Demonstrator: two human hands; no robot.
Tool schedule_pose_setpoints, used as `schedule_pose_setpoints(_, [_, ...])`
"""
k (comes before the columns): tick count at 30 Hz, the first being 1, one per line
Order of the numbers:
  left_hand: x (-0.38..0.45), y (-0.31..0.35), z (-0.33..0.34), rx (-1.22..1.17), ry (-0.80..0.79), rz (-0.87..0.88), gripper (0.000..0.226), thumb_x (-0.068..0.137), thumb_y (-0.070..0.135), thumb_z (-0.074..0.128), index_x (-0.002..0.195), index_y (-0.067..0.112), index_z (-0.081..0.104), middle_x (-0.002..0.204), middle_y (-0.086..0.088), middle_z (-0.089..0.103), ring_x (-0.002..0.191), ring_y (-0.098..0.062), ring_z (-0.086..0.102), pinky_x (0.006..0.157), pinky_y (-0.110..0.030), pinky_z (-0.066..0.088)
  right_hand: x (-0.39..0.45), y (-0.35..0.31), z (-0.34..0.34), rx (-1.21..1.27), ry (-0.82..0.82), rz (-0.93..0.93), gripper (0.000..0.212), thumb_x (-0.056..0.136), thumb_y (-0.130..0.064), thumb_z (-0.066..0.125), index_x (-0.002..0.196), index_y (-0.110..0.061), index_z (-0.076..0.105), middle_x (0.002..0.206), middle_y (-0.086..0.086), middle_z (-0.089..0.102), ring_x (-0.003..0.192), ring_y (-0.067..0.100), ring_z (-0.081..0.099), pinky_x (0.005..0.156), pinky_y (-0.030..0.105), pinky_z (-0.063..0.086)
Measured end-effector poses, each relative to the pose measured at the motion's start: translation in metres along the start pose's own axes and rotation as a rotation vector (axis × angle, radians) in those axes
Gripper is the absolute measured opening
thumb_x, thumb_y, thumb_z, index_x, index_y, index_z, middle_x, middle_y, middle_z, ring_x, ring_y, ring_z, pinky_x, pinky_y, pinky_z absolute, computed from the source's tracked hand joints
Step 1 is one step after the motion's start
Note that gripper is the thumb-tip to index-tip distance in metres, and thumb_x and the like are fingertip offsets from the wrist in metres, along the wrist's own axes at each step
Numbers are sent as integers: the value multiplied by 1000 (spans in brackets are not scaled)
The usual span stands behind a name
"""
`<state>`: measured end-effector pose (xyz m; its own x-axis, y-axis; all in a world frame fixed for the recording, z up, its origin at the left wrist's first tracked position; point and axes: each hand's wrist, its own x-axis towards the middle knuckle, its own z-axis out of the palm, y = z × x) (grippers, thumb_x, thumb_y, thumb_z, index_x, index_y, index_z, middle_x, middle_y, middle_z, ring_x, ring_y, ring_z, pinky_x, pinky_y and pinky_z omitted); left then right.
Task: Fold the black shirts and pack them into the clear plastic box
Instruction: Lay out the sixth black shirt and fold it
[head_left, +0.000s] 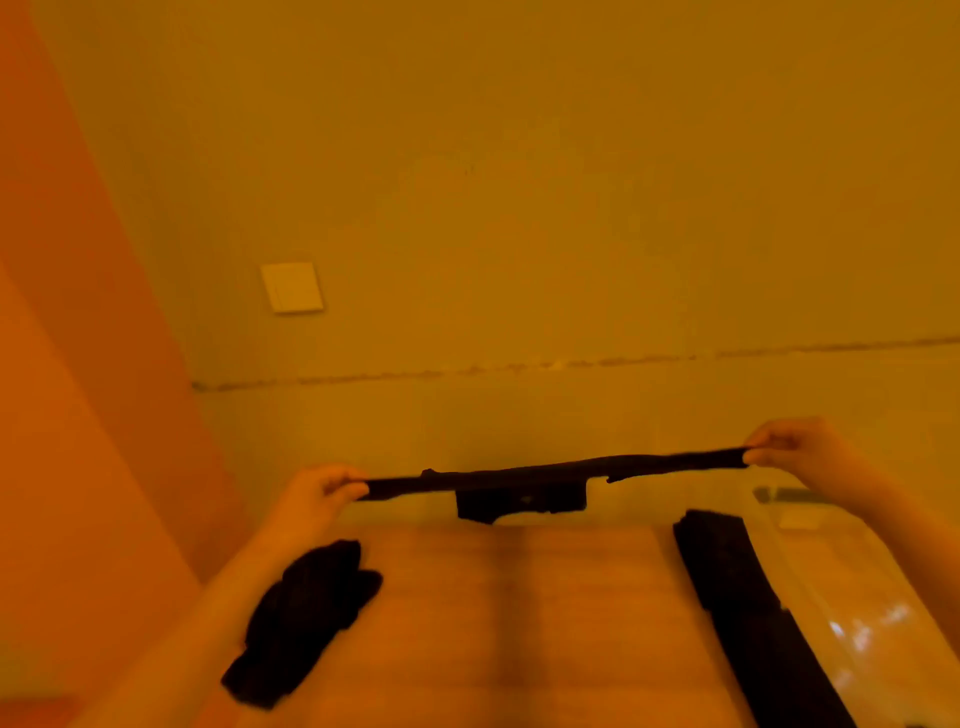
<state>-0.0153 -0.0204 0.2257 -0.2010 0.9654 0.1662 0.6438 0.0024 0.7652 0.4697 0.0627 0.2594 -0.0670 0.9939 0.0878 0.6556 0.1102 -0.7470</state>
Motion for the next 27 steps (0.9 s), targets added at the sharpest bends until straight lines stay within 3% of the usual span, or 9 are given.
schedule_pose_setpoints(3, [-63, -35, 22, 4, -115, -69, 24, 86, 3, 61, 71, 21, 67, 47, 6, 58, 39, 0, 48, 43, -10, 33, -54, 49, 21, 23, -87, 105, 26, 47, -57, 83, 58, -37, 69, 64, 2, 69, 62, 3, 62, 64, 17, 47])
schedule_pose_setpoints(5, [-97, -59, 33, 39, -164, -78, 28, 85, 5, 64, 68, 27, 68, 49, 3, 58, 42, -1, 48, 45, -11, 34, -91, 59, 38, -47, -105, 154, 16, 62, -31, 84, 56, -33, 70, 67, 7, 69, 65, 12, 63, 66, 27, 48])
schedule_pose_setpoints(6, [-112, -69, 37, 56, -192, -94, 28, 84, 6, 64, 67, 28, 68, 51, 1, 59, 43, -1, 48, 47, -13, 34, -106, 67, 46, -59, -107, 170, 26, 69, -11, 80, 53, -29, 69, 66, 10, 67, 62, 16, 61, 64, 28, 46])
schedule_pose_setpoints(8, [-141, -86, 46, 54, -253, -145, 24, 85, 9, 64, 68, 25, 70, 59, -4, 64, 50, -6, 53, 53, -18, 39, -137, 75, 62, -66, -129, 198, 31, 74, 6, 71, 55, -19, 69, 60, 10, 62, 59, 19, 57, 62, 30, 41])
schedule_pose_setpoints(11, [-180, -100, 56, 74, -337, -233, 15, 87, 13, 63, 75, 15, 72, 67, -7, 66, 58, -12, 57, 57, -22, 42, -178, 86, 78, -91, -168, 237, 13, 75, 5, 70, 65, -4, 68, 63, 10, 62, 65, 25, 59, 63, 28, 42])
schedule_pose_setpoints(16, [-225, -111, 60, 134, -439, -317, 18, 91, 20, 58, 79, 11, 68, 56, 2, 50, 38, -1, 35, 44, -16, 29, -232, 103, 89, -150, -217, 280, 13, 77, -6, 72, 65, -10, 68, 55, 2, 59, 53, 15, 54, 56, 25, 39])
schedule_pose_setpoints(19, [-244, -111, 60, 114, -379, -316, 15, 90, 22, 58, 84, 13, 69, 72, -6, 65, 55, -10, 53, 55, -26, 44, -252, 105, 92, -192, -214, 278, 17, 80, -11, 70, 64, -14, 67, 55, 8, 54, 51, 21, 49, 55, 28, 37])
schedule_pose_setpoints(22, [-261, -104, 60, 46, -369, -294, 15, 90, 17, 57, 81, 26, 65, 82, 5, 67, 75, -7, 61, 65, -16, 45, -267, 103, 91, -183, -194, 260, 18, 79, -10, 70, 63, -17, 70, 70, 19, 63, 69, 39, 59, 66, 42, 47])
schedule_pose_setpoints(27, [-267, -106, 52, 32, -387, -308, 24, 90, 18, 58, 72, 32, 65, 80, -2, 69, 75, -20, 61, 66, -23, 42, -278, 95, 88, -151, -179, 277, 17, 80, -10, 69, 66, -17, 70, 72, 20, 65, 73, 40, 61, 72, 48, 50])
